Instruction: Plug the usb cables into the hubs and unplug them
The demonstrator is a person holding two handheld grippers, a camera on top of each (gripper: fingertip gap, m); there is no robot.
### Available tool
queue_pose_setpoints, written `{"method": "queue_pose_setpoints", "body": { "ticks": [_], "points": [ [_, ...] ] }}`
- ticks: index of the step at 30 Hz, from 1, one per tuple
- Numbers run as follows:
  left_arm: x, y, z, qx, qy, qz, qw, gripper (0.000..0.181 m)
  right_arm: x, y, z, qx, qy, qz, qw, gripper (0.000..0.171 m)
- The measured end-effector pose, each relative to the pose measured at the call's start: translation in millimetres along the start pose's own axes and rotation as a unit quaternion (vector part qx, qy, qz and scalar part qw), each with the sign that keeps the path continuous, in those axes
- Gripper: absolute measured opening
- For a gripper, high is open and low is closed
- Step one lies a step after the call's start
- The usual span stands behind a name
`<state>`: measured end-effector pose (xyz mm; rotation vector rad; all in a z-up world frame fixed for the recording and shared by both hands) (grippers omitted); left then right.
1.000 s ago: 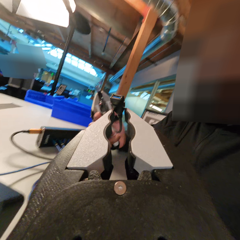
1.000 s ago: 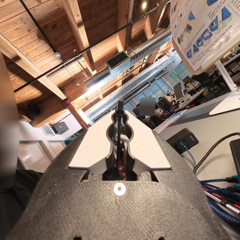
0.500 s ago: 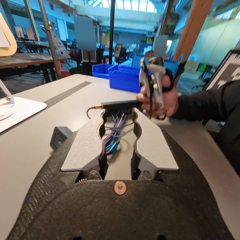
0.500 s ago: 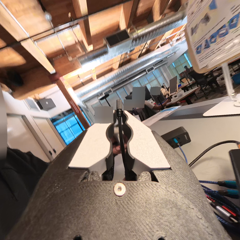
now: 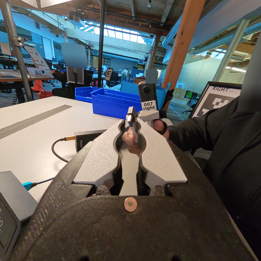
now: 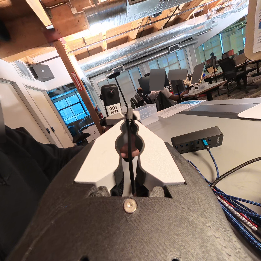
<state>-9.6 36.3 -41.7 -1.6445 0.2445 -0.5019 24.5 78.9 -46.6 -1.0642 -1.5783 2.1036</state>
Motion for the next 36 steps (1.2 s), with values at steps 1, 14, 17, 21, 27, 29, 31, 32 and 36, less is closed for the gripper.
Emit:
{"method": "queue_pose_setpoints", "body": {
  "ticks": [1,14,17,21,27,29,31,32,36],
  "points": [
    [0,1,0,-0.003,0.002,0.000,1.000,0.013,0,0,0,-0.001,0.001,-0.002,1.000,0.006],
    [9,9,-5,-0.032,0.027,0.065,0.997,0.006,-8,10,1,-0.087,-0.028,-0.052,0.994,0.018],
    [13,12,-3,-0.049,0.036,0.079,0.995,0.006,-11,14,1,-0.116,-0.033,-0.073,0.990,0.018],
    [18,20,-2,-0.085,0.042,0.100,0.990,0.006,-15,17,0,-0.140,-0.035,-0.107,0.984,0.019],
    [20,22,-1,-0.098,0.043,0.113,0.988,0.006,-14,20,-4,-0.169,-0.016,-0.151,0.974,0.018],
    [20,24,0,-0.104,0.046,0.117,0.987,0.006,-14,21,-4,-0.171,-0.013,-0.159,0.972,0.018],
    [21,26,0,-0.110,0.045,0.122,0.985,0.006,-14,21,-5,-0.170,-0.013,-0.162,0.972,0.017],
    [21,27,1,-0.111,0.047,0.123,0.985,0.007,-14,21,-5,-0.172,-0.012,-0.163,0.971,0.016],
    [21,28,1,-0.112,0.049,0.121,0.985,0.007,-14,23,-4,-0.176,-0.012,-0.171,0.969,0.014]
  ]
}}
Point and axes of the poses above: each gripper's, where its closed fingertips meet, z out along the fingers, y out of its underside, x = y × z across the jaws, the point moved 3 cm from there along -z, back along the fingers, and after that the axes turned 10 degrees about -x, right-handed, at the moved point
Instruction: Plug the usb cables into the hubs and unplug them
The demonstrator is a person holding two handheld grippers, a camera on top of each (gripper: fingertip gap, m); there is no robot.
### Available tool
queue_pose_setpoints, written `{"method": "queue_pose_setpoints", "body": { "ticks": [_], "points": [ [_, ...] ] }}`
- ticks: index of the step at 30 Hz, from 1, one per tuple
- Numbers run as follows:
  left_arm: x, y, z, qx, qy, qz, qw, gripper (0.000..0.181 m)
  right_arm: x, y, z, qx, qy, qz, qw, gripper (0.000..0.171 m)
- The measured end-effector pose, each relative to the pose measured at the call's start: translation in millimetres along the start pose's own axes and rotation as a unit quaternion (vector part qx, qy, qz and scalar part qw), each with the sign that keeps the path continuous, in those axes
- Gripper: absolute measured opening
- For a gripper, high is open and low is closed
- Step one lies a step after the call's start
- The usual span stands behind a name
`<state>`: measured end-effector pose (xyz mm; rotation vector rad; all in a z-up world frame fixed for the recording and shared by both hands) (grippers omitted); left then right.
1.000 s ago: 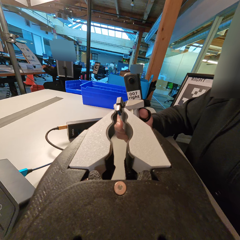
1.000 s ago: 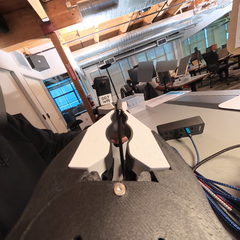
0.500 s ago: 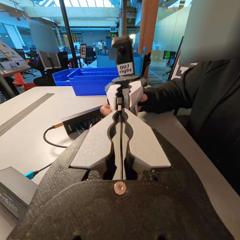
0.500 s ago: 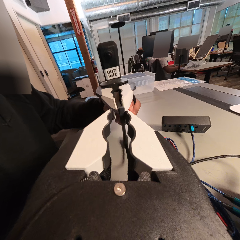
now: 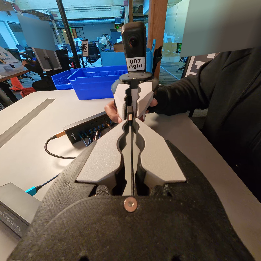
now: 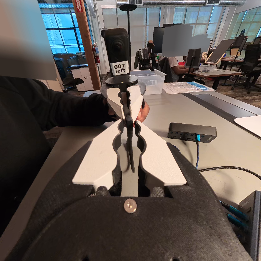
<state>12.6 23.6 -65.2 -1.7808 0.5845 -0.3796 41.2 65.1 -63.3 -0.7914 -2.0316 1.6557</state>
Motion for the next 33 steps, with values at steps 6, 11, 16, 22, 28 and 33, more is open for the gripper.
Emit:
{"method": "queue_pose_setpoints", "body": {
  "ticks": [6,11,16,22,28,33],
  "points": [
    [-1,4,0,-0.009,0.004,-0.005,1.000,0.007,0,3,2,-0.011,0.008,-0.015,1.000,0.011],
    [-6,7,-2,-0.006,-0.005,-0.018,1.000,0.010,5,4,4,-0.014,0.044,-0.039,0.998,0.007],
    [-39,9,-21,-0.019,-0.122,-0.015,0.992,0.048,20,-1,-3,0.003,0.102,-0.034,0.994,0.007],
    [-96,52,-57,-0.143,-0.314,-0.080,0.935,0.072,35,0,-8,0.014,0.154,-0.015,0.988,0.007],
    [-107,103,-64,-0.286,-0.389,-0.056,0.874,0.071,42,5,-6,0.014,0.179,0.002,0.984,0.007],
    [-111,117,-53,-0.292,-0.402,-0.043,0.867,0.058,45,8,-4,0.014,0.194,0.017,0.981,0.007]
  ]
}}
Point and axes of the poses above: each gripper's, where its closed fingertips meet, z out along the fingers, y out of its underside, x = y × z across the jaws, the point moved 3 cm from there along -z, back along the fingers, and after that the axes turned 10 degrees about -x, right-handed, at the moved point
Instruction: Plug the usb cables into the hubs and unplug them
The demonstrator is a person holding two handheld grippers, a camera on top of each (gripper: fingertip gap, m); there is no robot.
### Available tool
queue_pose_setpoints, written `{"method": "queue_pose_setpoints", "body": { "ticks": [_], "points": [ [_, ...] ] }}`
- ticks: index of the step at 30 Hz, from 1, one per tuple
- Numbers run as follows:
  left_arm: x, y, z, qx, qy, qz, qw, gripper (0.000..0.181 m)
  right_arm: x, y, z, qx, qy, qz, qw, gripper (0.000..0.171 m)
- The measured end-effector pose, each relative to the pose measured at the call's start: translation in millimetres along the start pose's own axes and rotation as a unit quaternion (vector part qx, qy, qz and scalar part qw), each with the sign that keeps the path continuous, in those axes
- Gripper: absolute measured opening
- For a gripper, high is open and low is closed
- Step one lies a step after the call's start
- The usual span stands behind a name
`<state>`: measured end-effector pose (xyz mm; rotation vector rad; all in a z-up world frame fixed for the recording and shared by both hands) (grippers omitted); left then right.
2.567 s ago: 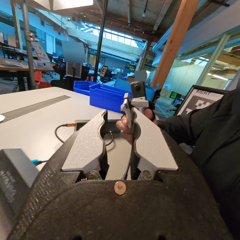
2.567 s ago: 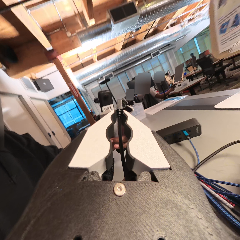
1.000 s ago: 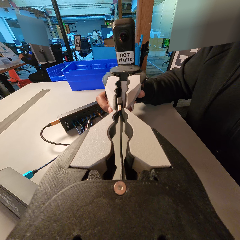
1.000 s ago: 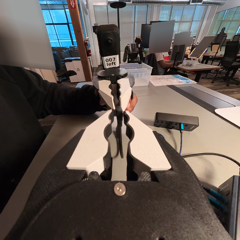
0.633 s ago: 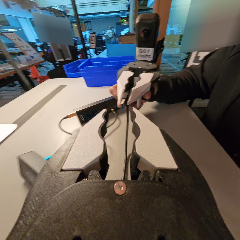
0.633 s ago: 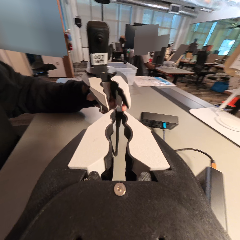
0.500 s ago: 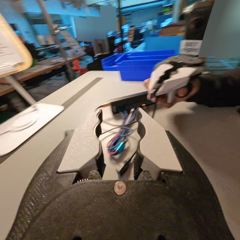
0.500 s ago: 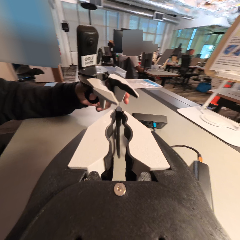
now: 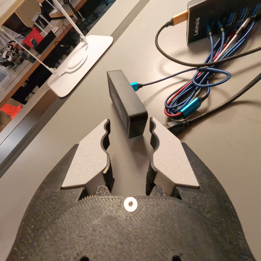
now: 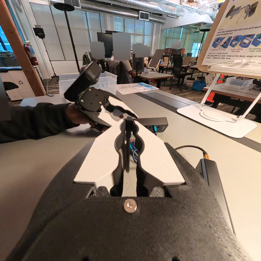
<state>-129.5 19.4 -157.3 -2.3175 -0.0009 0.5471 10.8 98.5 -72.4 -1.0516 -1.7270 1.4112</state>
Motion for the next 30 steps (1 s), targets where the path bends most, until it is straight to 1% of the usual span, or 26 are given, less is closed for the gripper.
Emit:
{"method": "queue_pose_setpoints", "body": {
  "ticks": [2,5,9,20,22,25,30],
  "points": [
    [0,1,3,-0.012,-0.013,0.010,1.000,0.054,1,0,1,-0.001,0.007,0.002,1.000,0.007],
    [2,0,5,-0.014,-0.030,0.028,0.999,0.043,0,1,2,-0.002,0.007,0.008,1.000,0.007],
    [4,0,9,-0.025,-0.043,0.038,0.998,0.036,-3,2,5,-0.003,0.004,0.011,1.000,0.007],
    [1,-3,16,-0.036,-0.057,0.031,0.997,0.033,-11,3,12,-0.005,0.014,0.011,1.000,0.007],
    [0,-5,15,-0.028,-0.045,0.012,0.999,0.032,-11,3,13,-0.004,0.021,0.013,1.000,0.007],
    [-3,-14,9,0.004,-0.010,-0.050,0.999,0.031,-11,2,16,-0.001,0.035,0.019,0.999,0.007],
    [-6,-19,4,0.031,0.055,-0.141,0.988,0.030,-14,-1,26,-0.001,0.049,0.034,0.998,0.007]
  ]
}}
Point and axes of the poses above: each gripper's, where its closed fingertips meet, z out along the fingers, y out of its underside, x = y × z across the jaws, the point moved 3 cm from there along -z, back along the fingers, and after that the axes turned 10 degrees about -x, right-handed, at the moved point
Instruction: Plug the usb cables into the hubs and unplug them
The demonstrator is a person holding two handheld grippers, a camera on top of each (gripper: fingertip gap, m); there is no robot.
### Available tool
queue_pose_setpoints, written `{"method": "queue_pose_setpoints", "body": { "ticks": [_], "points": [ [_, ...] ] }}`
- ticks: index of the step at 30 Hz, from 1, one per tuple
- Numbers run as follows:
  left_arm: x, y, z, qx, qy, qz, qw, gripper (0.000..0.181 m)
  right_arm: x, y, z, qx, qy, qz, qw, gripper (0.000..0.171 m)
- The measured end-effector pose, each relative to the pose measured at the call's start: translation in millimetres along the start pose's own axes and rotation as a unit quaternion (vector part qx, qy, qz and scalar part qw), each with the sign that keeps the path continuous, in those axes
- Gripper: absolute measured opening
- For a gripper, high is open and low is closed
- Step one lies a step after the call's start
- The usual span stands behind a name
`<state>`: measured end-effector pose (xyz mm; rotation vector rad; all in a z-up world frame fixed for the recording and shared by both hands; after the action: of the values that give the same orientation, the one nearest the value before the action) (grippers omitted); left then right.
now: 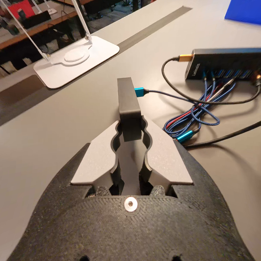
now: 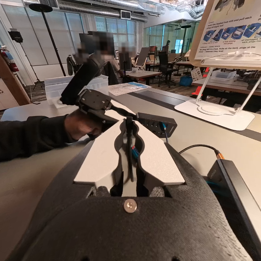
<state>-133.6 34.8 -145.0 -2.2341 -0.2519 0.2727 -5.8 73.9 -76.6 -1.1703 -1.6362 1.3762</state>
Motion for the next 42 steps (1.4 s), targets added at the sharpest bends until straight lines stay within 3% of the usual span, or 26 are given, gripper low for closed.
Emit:
{"method": "queue_pose_setpoints", "body": {
  "ticks": [9,16,28,36,42],
  "points": [
    [10,-2,-5,0.018,0.126,-0.150,0.981,0.030,9,2,12,0.012,-0.010,0.077,0.997,0.007],
    [24,-11,-14,0.043,0.167,-0.176,0.969,0.030,14,4,12,0.034,-0.083,0.165,0.982,0.007],
    [40,-12,-23,0.031,0.153,-0.099,0.983,0.029,10,-4,-2,0.085,-0.188,0.220,0.953,0.007],
    [39,-18,-33,0.055,0.093,-0.005,0.994,0.029,12,-24,-34,0.172,-0.310,0.265,0.897,0.007],
    [49,-26,-43,0.079,0.082,0.044,0.992,0.029,9,-29,-42,0.190,-0.340,0.254,0.885,0.007]
  ]
}}
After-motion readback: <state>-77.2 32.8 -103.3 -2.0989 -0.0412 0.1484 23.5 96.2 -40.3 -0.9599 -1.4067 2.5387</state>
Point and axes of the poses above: each gripper's, where its closed fingertips meet, z out along the fingers, y out of its underside, x = y × z across the jaws, the point moved 3 cm from there along -z, back along the fingers, and after that the axes turned 10 degrees about -x, right-handed, at the moved point
